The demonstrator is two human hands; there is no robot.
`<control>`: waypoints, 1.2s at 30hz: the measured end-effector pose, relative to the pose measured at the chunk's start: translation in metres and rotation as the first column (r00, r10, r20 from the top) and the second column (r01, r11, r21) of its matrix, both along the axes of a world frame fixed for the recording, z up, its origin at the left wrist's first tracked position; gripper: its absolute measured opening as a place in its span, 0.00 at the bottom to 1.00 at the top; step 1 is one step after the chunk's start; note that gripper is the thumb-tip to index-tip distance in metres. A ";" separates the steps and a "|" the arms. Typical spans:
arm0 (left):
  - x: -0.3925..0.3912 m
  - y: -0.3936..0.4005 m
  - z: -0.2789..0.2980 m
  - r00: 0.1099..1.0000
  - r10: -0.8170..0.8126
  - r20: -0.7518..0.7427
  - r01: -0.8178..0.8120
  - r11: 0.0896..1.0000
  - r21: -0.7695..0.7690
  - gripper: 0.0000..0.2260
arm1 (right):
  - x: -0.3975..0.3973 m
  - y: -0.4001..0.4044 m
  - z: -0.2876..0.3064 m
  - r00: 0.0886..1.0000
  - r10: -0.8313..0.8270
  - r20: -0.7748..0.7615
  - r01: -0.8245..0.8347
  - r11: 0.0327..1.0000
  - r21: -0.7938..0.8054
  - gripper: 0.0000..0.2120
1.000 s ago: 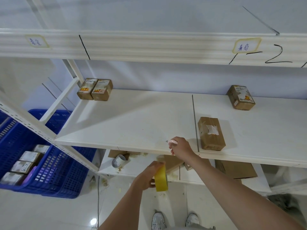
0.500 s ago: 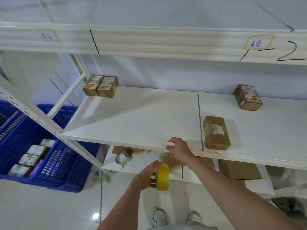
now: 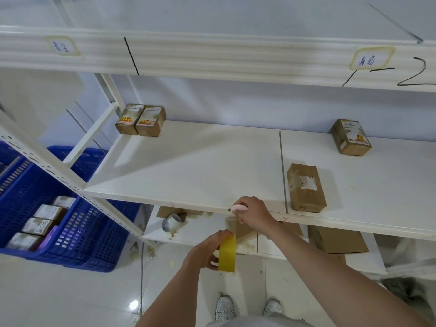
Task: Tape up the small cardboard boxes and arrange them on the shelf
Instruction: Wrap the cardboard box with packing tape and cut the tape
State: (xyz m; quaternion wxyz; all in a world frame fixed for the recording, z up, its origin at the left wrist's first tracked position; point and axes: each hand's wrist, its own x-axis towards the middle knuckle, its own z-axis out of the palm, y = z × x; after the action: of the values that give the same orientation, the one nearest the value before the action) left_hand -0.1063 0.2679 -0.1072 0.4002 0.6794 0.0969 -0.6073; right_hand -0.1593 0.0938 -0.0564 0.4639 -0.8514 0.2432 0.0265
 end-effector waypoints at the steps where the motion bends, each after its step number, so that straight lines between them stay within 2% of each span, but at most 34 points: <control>1: 0.002 0.000 0.002 1.000 -0.011 -0.003 0.011 1.000 0.018 0.27 | 0.001 0.002 0.001 1.000 0.031 -0.007 -0.031 0.999 -0.012 0.06; 4: 0.007 -0.002 0.008 0.998 -0.050 -0.030 0.052 0.996 0.070 0.30 | 0.004 0.008 0.004 0.995 0.102 -0.021 -0.102 0.994 -0.044 0.08; 13: 0.011 -0.003 0.011 0.988 -0.148 -0.038 0.152 0.981 0.125 0.33 | 0.004 0.005 0.008 0.996 0.087 -0.025 -0.089 0.993 -0.074 0.07; 18: 0.011 -0.003 0.013 0.985 -0.174 0.004 0.173 0.981 0.088 0.29 | 0.001 0.000 0.010 0.995 0.089 -0.034 -0.092 0.991 -0.101 0.08; 31: -0.005 -0.003 0.015 0.998 -0.001 0.059 -0.001 0.999 0.038 0.23 | -0.006 0.012 -0.008 0.984 0.156 -0.090 -0.165 0.980 -0.113 0.04; 36: -0.013 -0.006 0.020 0.996 -0.002 0.086 0.000 1.000 0.021 0.19 | -0.007 0.019 -0.014 0.972 0.210 -0.105 -0.226 0.959 -0.170 0.06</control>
State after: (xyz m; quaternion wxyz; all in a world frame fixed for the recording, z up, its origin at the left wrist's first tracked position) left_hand -0.1196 0.2621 -0.0870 0.3966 0.7091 0.0858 -0.5766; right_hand -0.1667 0.1132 -0.0699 0.3679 -0.9098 0.1689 0.0919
